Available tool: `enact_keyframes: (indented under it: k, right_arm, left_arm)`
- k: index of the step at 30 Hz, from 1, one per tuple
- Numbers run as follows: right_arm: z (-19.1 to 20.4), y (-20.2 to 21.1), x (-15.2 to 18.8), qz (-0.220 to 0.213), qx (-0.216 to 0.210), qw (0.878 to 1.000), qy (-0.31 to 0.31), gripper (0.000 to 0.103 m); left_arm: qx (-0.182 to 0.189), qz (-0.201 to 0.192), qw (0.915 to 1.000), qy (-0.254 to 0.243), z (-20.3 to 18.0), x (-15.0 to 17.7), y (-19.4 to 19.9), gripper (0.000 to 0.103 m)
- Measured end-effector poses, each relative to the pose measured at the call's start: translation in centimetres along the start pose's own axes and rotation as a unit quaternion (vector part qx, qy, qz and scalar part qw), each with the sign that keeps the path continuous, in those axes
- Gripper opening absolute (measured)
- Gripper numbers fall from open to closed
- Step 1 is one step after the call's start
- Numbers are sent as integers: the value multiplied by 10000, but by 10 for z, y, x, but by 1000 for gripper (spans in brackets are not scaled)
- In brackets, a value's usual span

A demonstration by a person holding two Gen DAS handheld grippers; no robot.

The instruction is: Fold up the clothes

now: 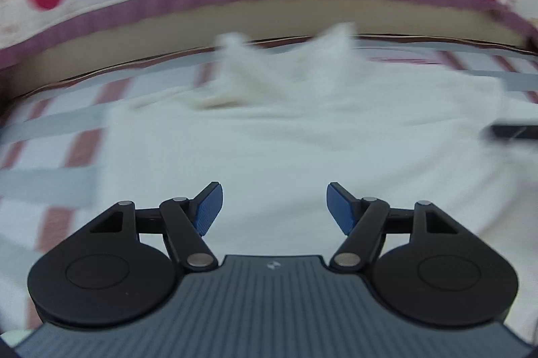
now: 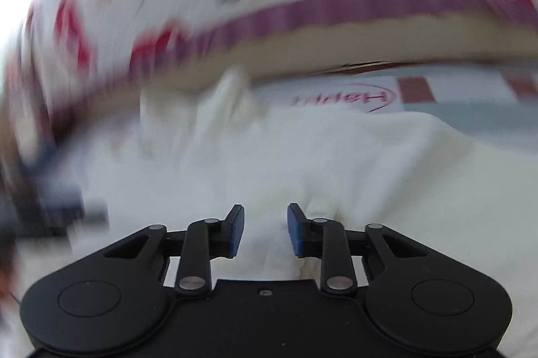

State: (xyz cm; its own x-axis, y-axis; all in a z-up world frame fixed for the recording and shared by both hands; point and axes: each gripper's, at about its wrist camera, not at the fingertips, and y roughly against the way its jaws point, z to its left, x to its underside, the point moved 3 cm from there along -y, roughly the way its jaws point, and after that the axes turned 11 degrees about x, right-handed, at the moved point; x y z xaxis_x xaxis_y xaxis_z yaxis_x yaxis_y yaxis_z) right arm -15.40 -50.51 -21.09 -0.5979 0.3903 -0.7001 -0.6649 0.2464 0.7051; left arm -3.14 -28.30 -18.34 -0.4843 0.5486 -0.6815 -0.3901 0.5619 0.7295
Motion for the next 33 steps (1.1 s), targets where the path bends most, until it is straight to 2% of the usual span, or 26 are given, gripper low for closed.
enact_keyframes:
  k: [1,2,3,4,5,8,10,12,13,15,17,19,21,24,26,29,30,33]
  right_arm:
    - [11,-7,8,240,247,9978,558,29]
    - [15,-3,13,206,368,9958,815,30]
    - [11,2,12,325,432,9959,719,30]
    - [7,7,11,447,493,9959,616,37]
    - [-6,14,11,516,532,9970,232,44]
    - [-61,44,12,608,656,9922,-873,45]
    - [-103,65,14,653,738,9815,-1639,47]
    - [-159,89,20,650,680,9584,-2695,55]
    - [-189,99,26,699,676,9408,-3247,59]
    - [-241,111,45,831,646,9036,-4152,60]
    - [-278,118,65,1173,694,8760,-4626,62]
    - [-305,129,84,1129,795,8554,-4993,62]
    - [-324,135,104,1174,870,8274,-5422,62]
    - [-341,141,123,1116,1145,8040,-5728,63]
    - [-353,145,131,1016,1460,7942,-5810,63]
    - [-361,142,130,950,2022,7985,-5591,66]
    - [-363,141,126,842,2055,8078,-5461,69]
    - [-364,131,113,818,2290,8290,-5037,70]
  left_arm:
    - [90,48,9998,-154,-13,-1,-6,68]
    - [113,54,9994,-338,-27,-1,-10,68]
    - [132,17,9984,-549,-40,-1,-13,68]
    - [183,-26,9969,-764,-53,-1,-14,68]
    - [234,-70,9949,-979,-66,-1,-15,68]
    - [541,-155,9900,-1296,-94,-6,-17,68]
    - [794,-153,9882,-1303,-110,-9,-20,68]
    - [1130,-119,9866,-1174,-126,-14,-25,68]
    - [1309,-143,9845,-1160,-135,-16,-26,68]
    - [1633,-203,9784,-1249,-156,-20,-29,68]
    - [1863,-208,9710,-1486,-181,-21,-36,68]
    - [2071,-201,9626,-1733,-205,-22,-43,67]
    - [2237,-59,9566,-1866,-222,-19,-49,63]
    - [2459,263,9520,-1804,-236,-10,-58,58]
    - [2475,414,9509,-1814,-241,-4,-62,55]
    - [2488,632,9490,-1829,-243,5,-66,42]
    - [2515,706,9480,-1818,-243,8,-68,37]
    - [2593,877,9462,-1723,-242,16,-73,35]
